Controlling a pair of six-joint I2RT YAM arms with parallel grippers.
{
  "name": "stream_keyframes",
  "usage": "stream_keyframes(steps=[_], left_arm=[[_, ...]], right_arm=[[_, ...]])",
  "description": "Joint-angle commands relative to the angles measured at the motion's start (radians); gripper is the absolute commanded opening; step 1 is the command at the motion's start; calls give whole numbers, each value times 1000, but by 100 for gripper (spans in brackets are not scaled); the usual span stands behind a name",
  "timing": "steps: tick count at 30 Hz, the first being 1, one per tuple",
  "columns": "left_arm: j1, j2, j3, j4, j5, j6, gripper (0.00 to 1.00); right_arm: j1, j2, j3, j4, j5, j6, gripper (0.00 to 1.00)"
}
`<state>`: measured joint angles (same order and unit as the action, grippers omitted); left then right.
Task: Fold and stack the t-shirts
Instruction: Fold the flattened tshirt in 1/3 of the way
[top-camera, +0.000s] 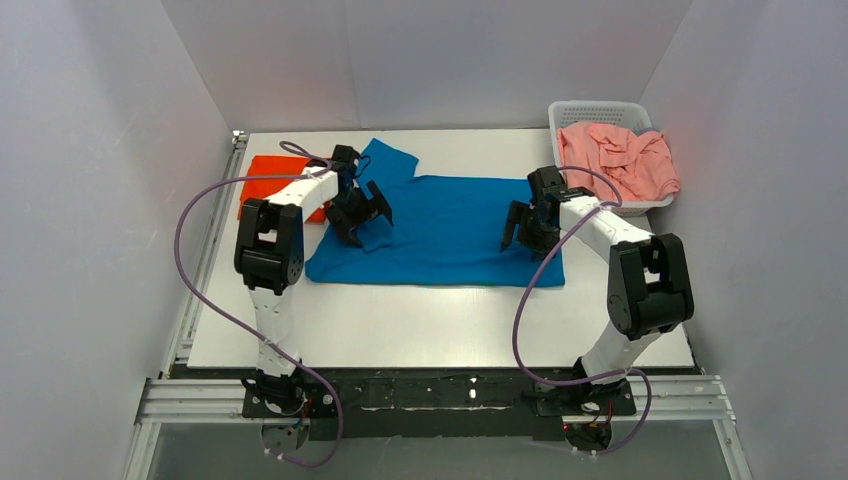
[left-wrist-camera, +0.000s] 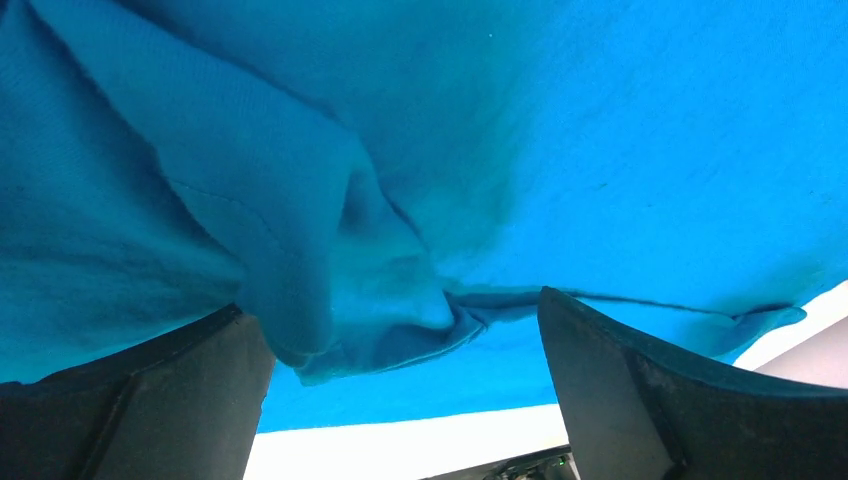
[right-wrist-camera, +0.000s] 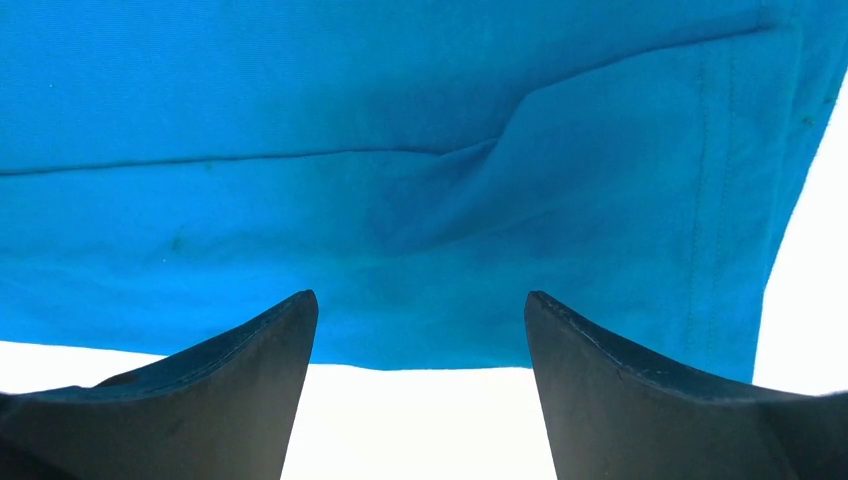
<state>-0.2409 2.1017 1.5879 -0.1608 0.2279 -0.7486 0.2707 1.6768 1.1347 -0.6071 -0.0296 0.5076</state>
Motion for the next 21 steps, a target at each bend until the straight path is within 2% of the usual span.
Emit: stream_keyframes(steps=[1,4,11,16,21], left_arm=[[-12,14,17,-60,-23,9,98],[-12,64,68,-6,-2,3,98],[-14,213,318,64,27,-46,98],[-14,244,401,118,-7,-98,98],[-26,264,435,155,50,-157,98]], right_arm=[[-2,2,-6,15,19,-26,84],[-2,-4,-11,15,21,-27,84],[-2,-24,-23,22,25,-23,84],[-2,-8,-23,21,24,-25,84],[-3,-7,-35,18,38,-28,84]])
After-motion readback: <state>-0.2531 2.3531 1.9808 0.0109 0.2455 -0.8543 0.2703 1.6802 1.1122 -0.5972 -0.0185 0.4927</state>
